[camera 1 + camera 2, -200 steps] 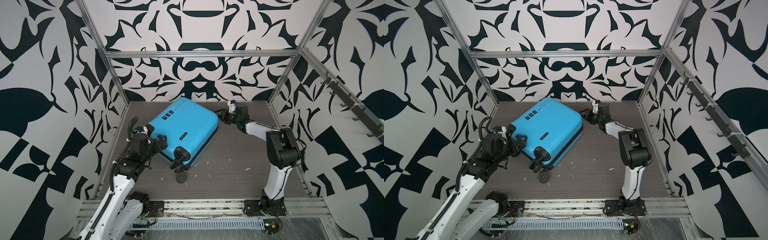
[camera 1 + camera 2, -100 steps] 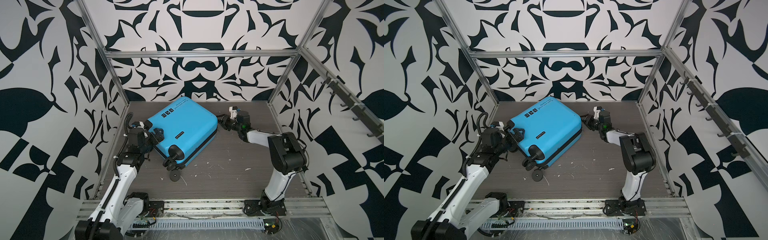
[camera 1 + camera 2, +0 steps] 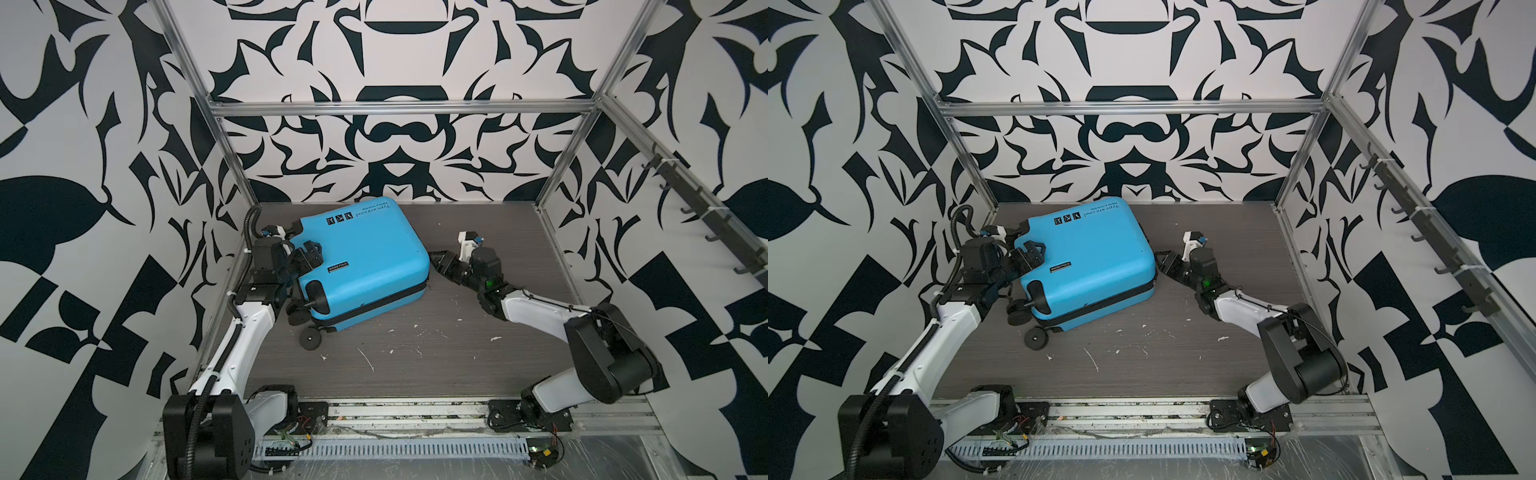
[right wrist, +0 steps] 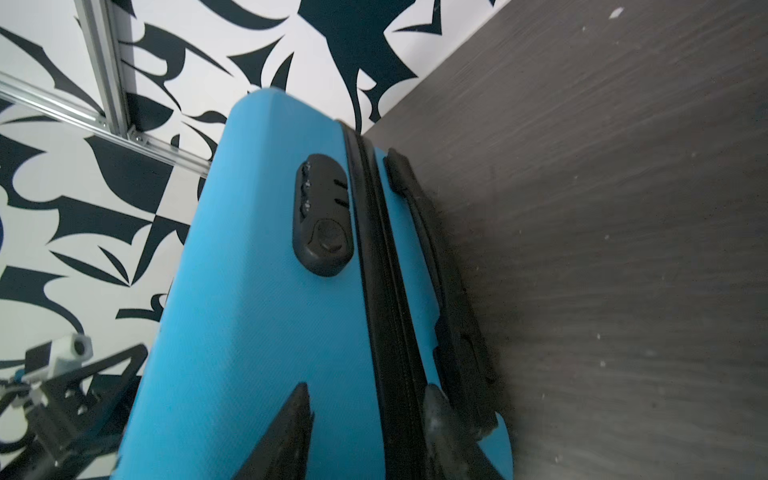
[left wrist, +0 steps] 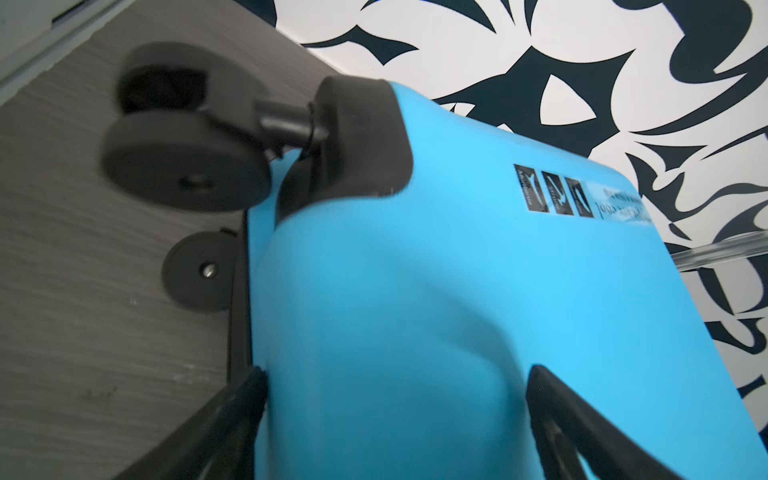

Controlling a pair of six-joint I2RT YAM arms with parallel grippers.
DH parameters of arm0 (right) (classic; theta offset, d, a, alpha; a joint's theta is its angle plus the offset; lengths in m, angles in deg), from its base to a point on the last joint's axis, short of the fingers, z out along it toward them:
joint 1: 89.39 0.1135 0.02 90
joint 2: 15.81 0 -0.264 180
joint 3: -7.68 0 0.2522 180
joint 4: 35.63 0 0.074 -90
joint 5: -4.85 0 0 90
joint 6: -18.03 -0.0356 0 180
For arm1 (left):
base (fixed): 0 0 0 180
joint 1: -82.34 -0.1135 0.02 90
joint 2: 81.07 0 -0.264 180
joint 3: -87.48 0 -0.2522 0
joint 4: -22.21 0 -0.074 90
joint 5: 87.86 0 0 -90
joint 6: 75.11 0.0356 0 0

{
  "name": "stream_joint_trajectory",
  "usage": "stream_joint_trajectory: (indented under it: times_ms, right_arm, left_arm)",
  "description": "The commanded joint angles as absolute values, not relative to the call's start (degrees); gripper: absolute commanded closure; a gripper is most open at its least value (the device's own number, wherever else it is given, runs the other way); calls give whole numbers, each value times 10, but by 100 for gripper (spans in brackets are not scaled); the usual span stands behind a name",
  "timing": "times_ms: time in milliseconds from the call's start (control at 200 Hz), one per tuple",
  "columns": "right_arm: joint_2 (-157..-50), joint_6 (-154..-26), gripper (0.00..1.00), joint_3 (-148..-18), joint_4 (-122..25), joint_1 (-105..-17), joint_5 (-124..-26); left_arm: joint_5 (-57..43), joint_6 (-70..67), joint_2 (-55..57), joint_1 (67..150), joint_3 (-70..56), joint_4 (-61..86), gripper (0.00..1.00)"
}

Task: Pack the luggage
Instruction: 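Rotate the suitcase with the left gripper at the wheels while the right pushes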

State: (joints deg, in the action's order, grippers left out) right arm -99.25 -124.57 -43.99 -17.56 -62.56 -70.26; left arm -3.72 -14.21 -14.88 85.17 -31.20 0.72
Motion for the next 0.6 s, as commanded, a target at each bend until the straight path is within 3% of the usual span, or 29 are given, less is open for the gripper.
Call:
stream_joint_trajectory:
  times_ms: [0,295,595]
  right_arm:
    - [-943,-1205,54,-412,-207,-521,-613]
    - [-793,-1158,52,-363,-352,-492,-719]
    - [-650,-1071,40,-386,-560,-494,-814]
  left_arm:
    - [-234,-120,-113,881,-287,25,2]
    - [-322,-130,24,883,-192,34,6]
    - [-333,-151,144,955,-90,73,8]
